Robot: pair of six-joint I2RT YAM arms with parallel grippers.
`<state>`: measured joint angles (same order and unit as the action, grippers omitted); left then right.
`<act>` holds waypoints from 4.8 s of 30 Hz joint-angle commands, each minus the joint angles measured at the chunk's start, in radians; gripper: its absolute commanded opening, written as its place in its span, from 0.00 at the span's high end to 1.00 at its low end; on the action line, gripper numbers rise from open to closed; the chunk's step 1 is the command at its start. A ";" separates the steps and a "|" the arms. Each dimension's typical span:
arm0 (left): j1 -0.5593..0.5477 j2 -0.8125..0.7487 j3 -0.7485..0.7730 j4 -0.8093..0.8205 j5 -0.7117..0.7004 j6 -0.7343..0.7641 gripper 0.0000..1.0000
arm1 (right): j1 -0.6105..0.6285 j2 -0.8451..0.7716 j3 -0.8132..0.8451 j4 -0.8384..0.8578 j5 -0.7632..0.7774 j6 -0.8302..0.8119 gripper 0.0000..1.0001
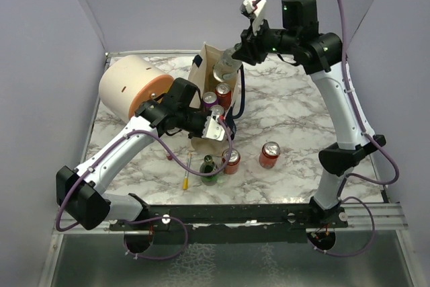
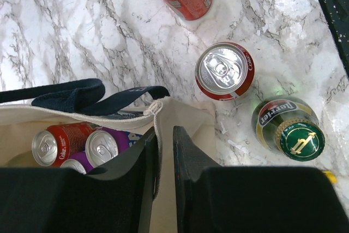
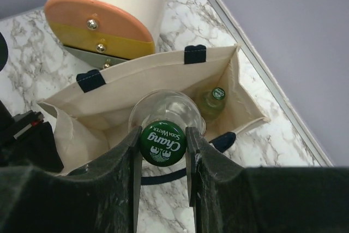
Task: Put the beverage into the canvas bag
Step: Place the drink in the canvas bag.
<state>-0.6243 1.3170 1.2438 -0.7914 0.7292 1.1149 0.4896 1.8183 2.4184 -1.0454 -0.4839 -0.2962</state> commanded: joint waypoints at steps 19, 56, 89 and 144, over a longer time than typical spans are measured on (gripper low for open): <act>-0.013 0.006 -0.023 -0.037 0.021 0.074 0.85 | 0.029 0.181 -0.052 0.145 0.033 -0.176 0.99; -0.008 0.018 -0.024 -0.029 -0.037 0.085 0.88 | 0.002 0.161 -0.067 0.048 -0.096 -0.186 0.99; 0.011 0.021 -0.018 -0.015 -0.060 0.079 0.89 | -0.014 0.226 -0.148 -0.005 -0.088 -0.248 0.99; -0.087 0.222 0.201 0.476 -0.239 -0.845 0.27 | -0.011 0.234 -0.239 0.022 -0.157 -0.235 0.99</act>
<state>-0.6697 1.5505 1.4479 -0.3977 0.5911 0.3531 0.4816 2.1334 2.2009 -1.0775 -0.5701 -0.5537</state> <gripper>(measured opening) 0.744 0.319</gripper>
